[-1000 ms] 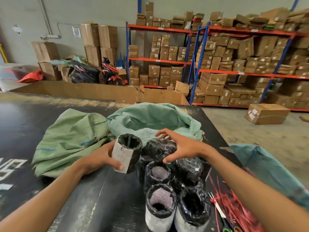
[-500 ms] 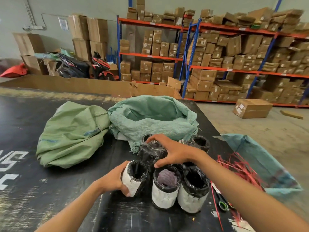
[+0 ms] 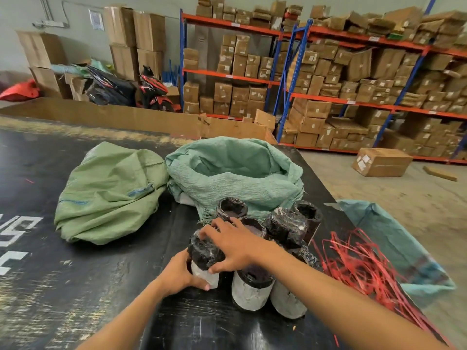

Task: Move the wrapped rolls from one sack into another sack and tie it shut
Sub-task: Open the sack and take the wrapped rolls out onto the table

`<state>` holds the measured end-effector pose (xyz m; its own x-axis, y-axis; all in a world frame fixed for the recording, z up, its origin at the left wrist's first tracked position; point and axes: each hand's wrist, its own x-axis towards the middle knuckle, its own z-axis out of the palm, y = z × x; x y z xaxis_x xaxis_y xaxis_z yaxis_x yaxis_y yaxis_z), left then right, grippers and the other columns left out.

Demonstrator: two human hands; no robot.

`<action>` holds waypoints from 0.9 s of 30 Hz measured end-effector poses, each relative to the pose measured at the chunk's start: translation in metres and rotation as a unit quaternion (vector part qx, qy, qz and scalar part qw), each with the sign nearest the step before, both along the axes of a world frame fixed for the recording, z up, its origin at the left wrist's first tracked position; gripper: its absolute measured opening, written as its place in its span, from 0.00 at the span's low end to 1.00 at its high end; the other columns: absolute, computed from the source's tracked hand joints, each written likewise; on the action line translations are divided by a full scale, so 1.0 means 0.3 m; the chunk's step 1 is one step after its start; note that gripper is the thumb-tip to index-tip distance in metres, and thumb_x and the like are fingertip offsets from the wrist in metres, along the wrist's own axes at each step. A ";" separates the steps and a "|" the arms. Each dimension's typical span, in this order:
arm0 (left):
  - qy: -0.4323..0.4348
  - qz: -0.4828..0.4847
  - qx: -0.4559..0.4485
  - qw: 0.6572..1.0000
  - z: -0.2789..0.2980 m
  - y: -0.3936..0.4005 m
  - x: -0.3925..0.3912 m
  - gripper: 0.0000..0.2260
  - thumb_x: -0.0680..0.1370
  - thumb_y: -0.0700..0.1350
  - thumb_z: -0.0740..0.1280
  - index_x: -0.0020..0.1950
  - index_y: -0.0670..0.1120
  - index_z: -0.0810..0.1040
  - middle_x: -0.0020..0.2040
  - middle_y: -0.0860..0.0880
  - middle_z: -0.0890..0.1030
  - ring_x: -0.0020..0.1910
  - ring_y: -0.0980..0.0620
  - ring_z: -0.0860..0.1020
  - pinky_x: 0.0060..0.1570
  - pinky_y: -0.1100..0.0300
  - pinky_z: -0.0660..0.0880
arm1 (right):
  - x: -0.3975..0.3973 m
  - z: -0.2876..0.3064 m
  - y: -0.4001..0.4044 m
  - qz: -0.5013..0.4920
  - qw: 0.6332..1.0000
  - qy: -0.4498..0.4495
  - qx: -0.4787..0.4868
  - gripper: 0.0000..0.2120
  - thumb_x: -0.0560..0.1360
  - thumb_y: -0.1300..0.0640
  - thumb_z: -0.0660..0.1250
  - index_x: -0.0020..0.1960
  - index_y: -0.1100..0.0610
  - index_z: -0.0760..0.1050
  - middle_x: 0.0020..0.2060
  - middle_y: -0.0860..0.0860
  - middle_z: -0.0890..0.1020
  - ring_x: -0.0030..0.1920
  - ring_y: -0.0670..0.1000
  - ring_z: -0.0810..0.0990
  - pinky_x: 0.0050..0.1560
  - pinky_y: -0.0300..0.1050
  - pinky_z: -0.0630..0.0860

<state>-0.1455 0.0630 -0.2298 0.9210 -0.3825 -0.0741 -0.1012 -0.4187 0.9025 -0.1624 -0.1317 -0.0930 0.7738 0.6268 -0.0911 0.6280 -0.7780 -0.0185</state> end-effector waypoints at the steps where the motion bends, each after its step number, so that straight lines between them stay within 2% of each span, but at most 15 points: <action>1: -0.003 0.001 -0.003 1.000 0.001 -0.002 0.000 0.38 0.50 0.52 0.86 0.58 0.51 0.78 0.53 0.56 0.85 0.54 0.59 0.81 0.60 0.52 0.77 | 0.000 -0.001 -0.003 -0.008 1.000 0.002 -0.007 0.35 0.68 0.39 0.73 0.67 0.49 0.62 0.61 0.54 0.69 0.63 0.58 0.71 0.74 0.62 0.54; 5: -0.007 -0.012 0.001 1.000 0.001 -0.002 0.010 0.42 0.51 0.53 0.86 0.62 0.55 0.75 0.57 0.57 0.83 0.58 0.59 0.80 0.63 0.52 0.75 | 0.011 0.027 -0.012 -0.014 0.999 0.027 -0.023 0.35 0.68 0.38 0.74 0.67 0.48 0.62 0.62 0.53 0.70 0.64 0.57 0.70 0.73 0.63 0.51; 10: -0.004 -0.054 0.036 0.998 0.030 0.031 0.019 0.50 0.52 0.55 0.86 0.70 0.57 0.67 0.65 0.60 0.77 0.66 0.62 0.73 0.69 0.55 0.69 | 0.014 0.064 -0.038 -0.027 0.992 0.107 0.063 0.34 0.70 0.34 0.71 0.69 0.45 0.64 0.66 0.49 0.69 0.68 0.51 0.67 0.75 0.58 0.49; 13: -0.019 -0.087 0.078 0.993 0.050 0.078 0.050 0.50 0.55 0.51 0.85 0.73 0.56 0.66 0.67 0.60 0.76 0.68 0.61 0.72 0.70 0.57 0.67 | 0.034 0.094 -0.056 -0.021 0.986 0.119 0.115 0.31 0.72 0.34 0.69 0.69 0.45 0.66 0.65 0.47 0.72 0.66 0.48 0.69 0.73 0.53 0.58; 15: -0.040 -0.083 0.113 0.989 0.077 0.105 0.083 0.45 0.58 0.45 0.81 0.73 0.56 0.66 0.67 0.58 0.76 0.68 0.61 0.72 0.71 0.58 0.66 | 0.059 0.116 -0.071 -0.036 0.975 0.143 0.168 0.29 0.73 0.34 0.68 0.69 0.45 0.67 0.66 0.45 0.73 0.66 0.47 0.71 0.69 0.50 0.66; 16: -0.052 -0.072 0.117 0.989 0.096 0.113 0.102 0.41 0.61 0.42 0.77 0.72 0.57 0.67 0.67 0.56 0.76 0.68 0.59 0.72 0.71 0.56 0.67 | 0.073 0.129 -0.081 -0.047 0.966 0.158 0.200 0.28 0.73 0.35 0.69 0.69 0.45 0.68 0.67 0.45 0.72 0.66 0.45 0.71 0.68 0.48 0.68; 18: -0.088 -0.035 0.121 0.988 0.144 0.116 0.155 0.32 0.67 0.34 0.69 0.66 0.57 0.71 0.64 0.52 0.78 0.65 0.57 0.74 0.69 0.51 0.70 | 0.118 0.150 -0.105 -0.072 0.949 0.169 0.257 0.25 0.74 0.38 0.69 0.68 0.46 0.70 0.66 0.45 0.73 0.65 0.43 0.72 0.65 0.43 0.71; 20: -0.139 0.013 0.120 0.983 0.210 0.100 0.227 0.26 0.69 0.28 0.63 0.60 0.54 0.76 0.58 0.51 0.81 0.59 0.57 0.78 0.66 0.52 0.74 | 0.185 0.163 -0.133 -0.095 0.940 0.149 0.291 0.22 0.75 0.38 0.68 0.65 0.46 0.72 0.63 0.45 0.76 0.61 0.42 0.74 0.61 0.42 0.72; 22: -0.185 0.056 0.101 0.976 0.290 0.068 0.304 0.21 0.72 0.28 0.63 0.54 0.52 0.79 0.52 0.51 0.83 0.54 0.56 0.80 0.63 0.53 0.76 | 0.273 0.161 -0.164 -0.119 0.939 0.118 0.299 0.21 0.76 0.38 0.67 0.64 0.46 0.72 0.61 0.46 0.77 0.60 0.45 0.75 0.61 0.45 0.73; 24: -0.239 0.072 0.090 0.964 0.375 0.023 0.396 0.17 0.74 0.31 0.65 0.53 0.51 0.79 0.49 0.51 0.83 0.51 0.55 0.80 0.58 0.56 0.76 | 0.384 0.158 -0.200 -0.139 0.942 0.087 0.294 0.20 0.76 0.37 0.65 0.64 0.46 0.72 0.60 0.47 0.77 0.60 0.48 0.75 0.63 0.50 0.74; 27: -0.305 0.045 0.125 0.943 0.476 -0.057 0.542 0.11 0.79 0.41 0.66 0.61 0.49 0.77 0.54 0.49 0.81 0.55 0.52 0.78 0.56 0.56 0.73 | 0.552 0.152 -0.255 -0.190 0.937 0.057 0.289 0.18 0.80 0.43 0.63 0.67 0.49 0.71 0.62 0.50 0.76 0.65 0.51 0.72 0.66 0.53 0.70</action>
